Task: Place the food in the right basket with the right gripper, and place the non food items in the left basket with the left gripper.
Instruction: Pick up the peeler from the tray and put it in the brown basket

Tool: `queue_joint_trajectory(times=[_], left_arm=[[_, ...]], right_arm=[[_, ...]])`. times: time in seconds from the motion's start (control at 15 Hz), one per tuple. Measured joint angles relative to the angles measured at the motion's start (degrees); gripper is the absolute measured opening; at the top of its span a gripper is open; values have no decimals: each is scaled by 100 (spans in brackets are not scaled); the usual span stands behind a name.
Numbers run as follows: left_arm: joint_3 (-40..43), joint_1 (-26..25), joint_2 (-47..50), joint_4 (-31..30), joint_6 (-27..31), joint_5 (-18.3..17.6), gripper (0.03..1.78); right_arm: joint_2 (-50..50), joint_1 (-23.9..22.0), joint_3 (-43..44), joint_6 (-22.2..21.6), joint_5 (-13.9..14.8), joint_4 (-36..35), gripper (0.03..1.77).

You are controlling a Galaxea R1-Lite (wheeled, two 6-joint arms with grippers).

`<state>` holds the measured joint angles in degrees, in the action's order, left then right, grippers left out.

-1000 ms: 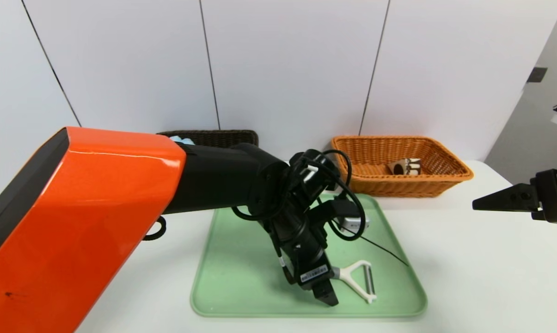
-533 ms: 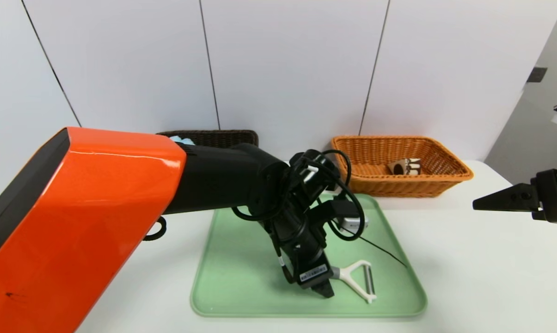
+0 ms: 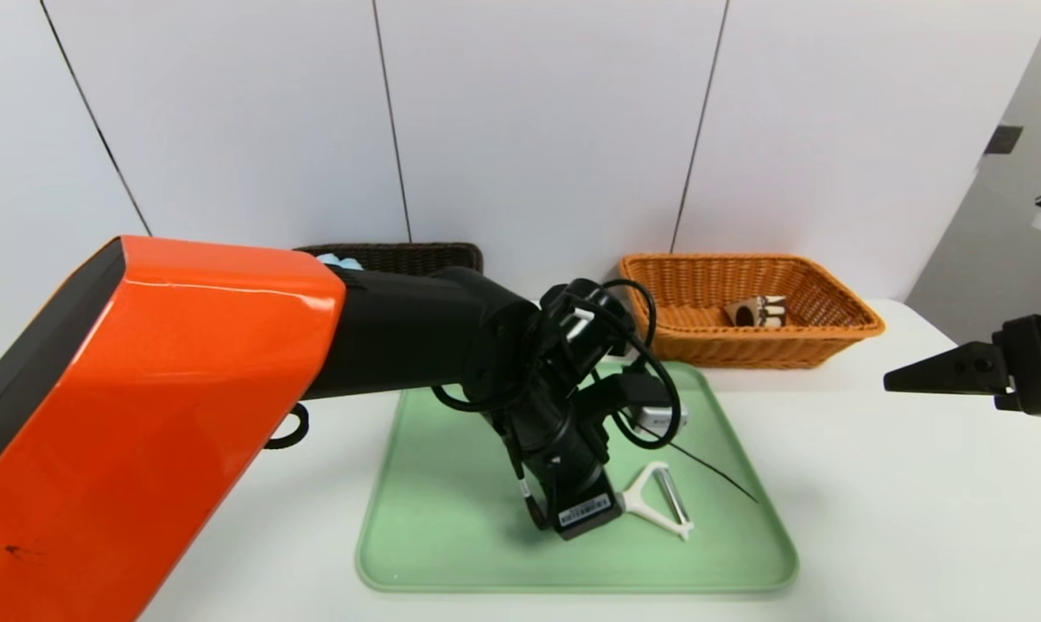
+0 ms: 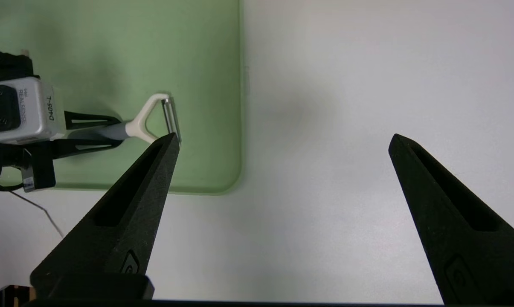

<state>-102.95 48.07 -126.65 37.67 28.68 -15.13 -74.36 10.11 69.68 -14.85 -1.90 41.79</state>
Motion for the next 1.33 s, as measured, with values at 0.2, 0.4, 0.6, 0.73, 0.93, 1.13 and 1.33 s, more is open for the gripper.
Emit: queue_joint_trajectory(times=[0.2, 0.4, 0.6, 0.73, 0.93, 1.13, 1.33], left_arm=[[-5, -5, 85, 20, -7, 2, 27], [-22, -9, 276, 4, -16, 113, 27], [-52, -55, 622, 6, -41, 163, 27], [-69, -247, 923, -24, -22, 182, 27], [-247, -797, 1279, -10, -2, 243, 27], [-418, -1392, 1485, -40, 139, 267, 27], [-772, -2009, 1504, -62, 196, 271, 27]], right_arm=[[6, 0, 0, 0, 1, -1, 170], [11, 4, -2, 0, 0, -1, 170], [39, 4, -9, 0, 1, 0, 170], [68, 4, -28, 0, 0, 5, 170], [99, 2, -34, 0, 1, 7, 170], [111, 4, -37, 0, 1, 10, 170], [143, 6, -67, 2, 0, 18, 170]])
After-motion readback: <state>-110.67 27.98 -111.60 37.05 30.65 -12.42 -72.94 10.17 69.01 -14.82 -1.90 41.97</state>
